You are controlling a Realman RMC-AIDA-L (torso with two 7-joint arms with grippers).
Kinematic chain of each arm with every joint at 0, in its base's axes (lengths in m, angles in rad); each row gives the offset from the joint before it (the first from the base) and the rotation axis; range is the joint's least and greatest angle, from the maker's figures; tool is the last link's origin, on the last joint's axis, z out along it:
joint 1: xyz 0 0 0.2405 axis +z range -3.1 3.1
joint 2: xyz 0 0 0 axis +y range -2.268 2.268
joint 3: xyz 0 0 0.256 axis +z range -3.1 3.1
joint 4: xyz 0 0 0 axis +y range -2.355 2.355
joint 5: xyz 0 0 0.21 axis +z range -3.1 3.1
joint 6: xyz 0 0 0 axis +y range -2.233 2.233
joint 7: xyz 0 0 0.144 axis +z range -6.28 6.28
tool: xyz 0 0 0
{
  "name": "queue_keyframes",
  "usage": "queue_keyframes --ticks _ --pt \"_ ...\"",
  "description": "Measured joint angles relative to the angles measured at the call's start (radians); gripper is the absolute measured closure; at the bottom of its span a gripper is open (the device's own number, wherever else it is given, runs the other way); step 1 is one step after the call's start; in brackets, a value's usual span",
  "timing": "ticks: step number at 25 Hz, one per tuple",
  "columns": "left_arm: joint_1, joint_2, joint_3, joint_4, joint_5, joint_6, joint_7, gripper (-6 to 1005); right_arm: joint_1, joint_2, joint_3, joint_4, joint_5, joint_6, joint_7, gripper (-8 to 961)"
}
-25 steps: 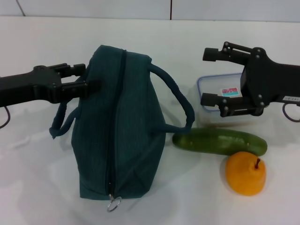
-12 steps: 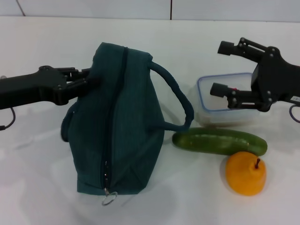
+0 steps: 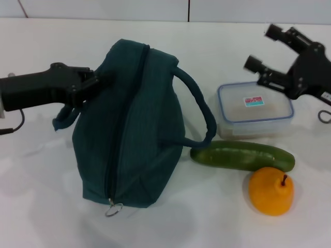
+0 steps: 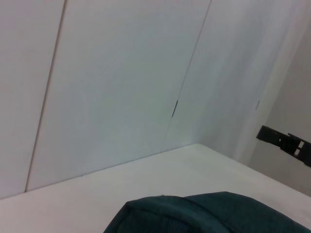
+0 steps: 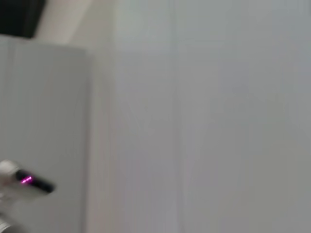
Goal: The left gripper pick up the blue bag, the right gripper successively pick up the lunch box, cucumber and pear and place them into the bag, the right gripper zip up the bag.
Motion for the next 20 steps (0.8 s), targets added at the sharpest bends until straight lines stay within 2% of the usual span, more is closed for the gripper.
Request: queue_keyframes --ticks 3,5,7,14,20 --pt "-0.009 0.000 0.004 -0.005 0.003 -0.001 0.002 962 -0.035 0.035 0.078 0.000 0.001 0.007 -0.005 81" --pt "-0.009 0.000 0.006 -0.007 0.003 -0.001 0.009 962 -0.059 0.061 0.111 0.001 0.001 0.009 -0.020 81" --pt "-0.010 -0.001 0.006 -0.012 0.003 -0.002 0.020 962 -0.076 0.073 0.114 0.006 0.005 0.010 -0.034 81" --pt "-0.030 -0.002 0.000 -0.085 -0.014 -0.008 0.077 962 -0.115 0.080 0.107 0.029 0.031 0.014 0.003 82" --pt "-0.040 -0.002 0.005 -0.130 -0.014 -0.032 0.088 962 -0.160 0.079 0.105 0.090 0.141 -0.013 0.214 82"
